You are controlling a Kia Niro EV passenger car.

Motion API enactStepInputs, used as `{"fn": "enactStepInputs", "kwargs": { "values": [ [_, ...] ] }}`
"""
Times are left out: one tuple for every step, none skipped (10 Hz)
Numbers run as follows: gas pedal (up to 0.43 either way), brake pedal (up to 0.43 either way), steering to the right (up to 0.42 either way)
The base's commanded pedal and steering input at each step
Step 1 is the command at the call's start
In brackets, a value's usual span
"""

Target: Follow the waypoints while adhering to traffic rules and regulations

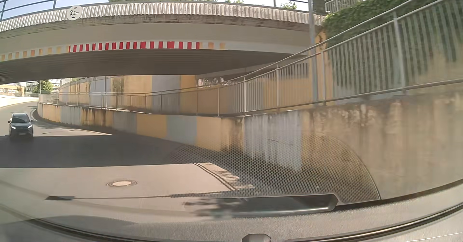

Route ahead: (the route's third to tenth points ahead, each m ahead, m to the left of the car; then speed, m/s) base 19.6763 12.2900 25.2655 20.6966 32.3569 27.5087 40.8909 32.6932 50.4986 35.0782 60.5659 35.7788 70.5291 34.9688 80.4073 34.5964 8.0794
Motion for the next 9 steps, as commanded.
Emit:
{"fn": "enactStepInputs", "kwargs": {
  "values": [
    [0.0, 0.0, -0.226],
    [0.0, 0.0, -0.225],
    [0.0, 0.0, -0.222],
    [0.008, 0.0, -0.221],
    [0.02, 0.0, -0.221],
    [0.028, 0.0, -0.22],
    [0.039, 0.0, -0.22],
    [0.039, 0.0, -0.219],
    [0.098, 0.0, -0.219]
  ]
}}
